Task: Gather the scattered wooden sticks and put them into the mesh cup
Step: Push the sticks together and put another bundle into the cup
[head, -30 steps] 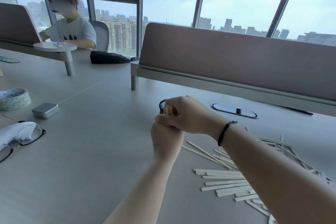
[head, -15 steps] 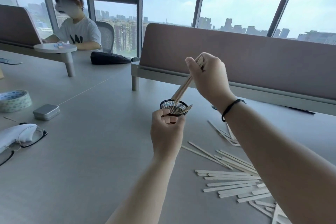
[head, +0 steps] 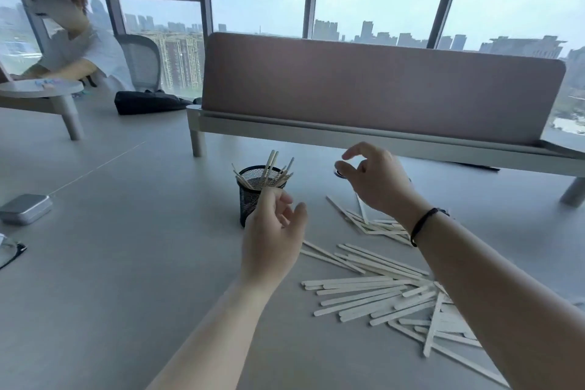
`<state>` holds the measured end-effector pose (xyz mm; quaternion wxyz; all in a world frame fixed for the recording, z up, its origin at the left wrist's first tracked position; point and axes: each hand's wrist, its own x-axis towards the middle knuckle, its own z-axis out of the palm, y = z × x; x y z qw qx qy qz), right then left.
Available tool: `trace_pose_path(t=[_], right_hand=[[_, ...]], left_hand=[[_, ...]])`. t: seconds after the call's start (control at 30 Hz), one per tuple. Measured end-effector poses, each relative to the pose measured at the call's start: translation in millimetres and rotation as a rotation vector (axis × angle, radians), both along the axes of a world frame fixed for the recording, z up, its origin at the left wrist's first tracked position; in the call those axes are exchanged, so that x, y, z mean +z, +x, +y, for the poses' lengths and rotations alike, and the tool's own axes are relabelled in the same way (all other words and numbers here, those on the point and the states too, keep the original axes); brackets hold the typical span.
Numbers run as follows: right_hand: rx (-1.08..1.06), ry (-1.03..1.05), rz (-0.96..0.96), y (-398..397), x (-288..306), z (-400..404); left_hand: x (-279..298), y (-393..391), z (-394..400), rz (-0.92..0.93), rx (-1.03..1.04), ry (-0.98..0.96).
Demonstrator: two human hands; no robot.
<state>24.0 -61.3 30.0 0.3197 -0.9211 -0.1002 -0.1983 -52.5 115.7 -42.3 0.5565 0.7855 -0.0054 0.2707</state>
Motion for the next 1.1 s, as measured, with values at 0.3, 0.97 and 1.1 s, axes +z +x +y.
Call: trace_pose_path(t=[0.3,0.97,1.1], right_hand=[[-0.240,-0.273,0.333,-3,-73,-162],[0.106,-0.240,0.296,-16,-98,-154],[0.147,-0.135,0.296,-5,-92,-144]], left_hand=[[-23,-10,-45,0.401,-0.550,1.017],[-24,3,-61,0.217,-0.484,0.848],[-27,7,-60,0.155,-0.457,0.878]])
